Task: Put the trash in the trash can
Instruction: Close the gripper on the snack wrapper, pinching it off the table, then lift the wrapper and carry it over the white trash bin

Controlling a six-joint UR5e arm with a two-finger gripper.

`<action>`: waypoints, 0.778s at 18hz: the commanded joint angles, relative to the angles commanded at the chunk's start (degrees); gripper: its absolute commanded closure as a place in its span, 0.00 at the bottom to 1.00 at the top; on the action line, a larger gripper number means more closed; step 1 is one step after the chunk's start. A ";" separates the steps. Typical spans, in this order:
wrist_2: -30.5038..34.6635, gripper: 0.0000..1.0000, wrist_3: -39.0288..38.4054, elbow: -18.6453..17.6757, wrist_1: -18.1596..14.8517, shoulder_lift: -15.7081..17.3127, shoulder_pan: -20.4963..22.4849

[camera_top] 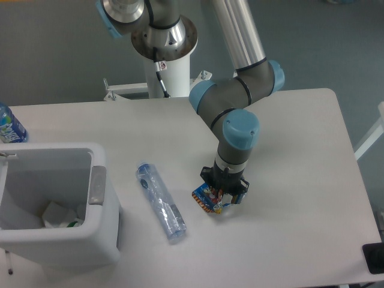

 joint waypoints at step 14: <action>-11.58 1.00 -6.40 2.45 -0.35 9.41 3.52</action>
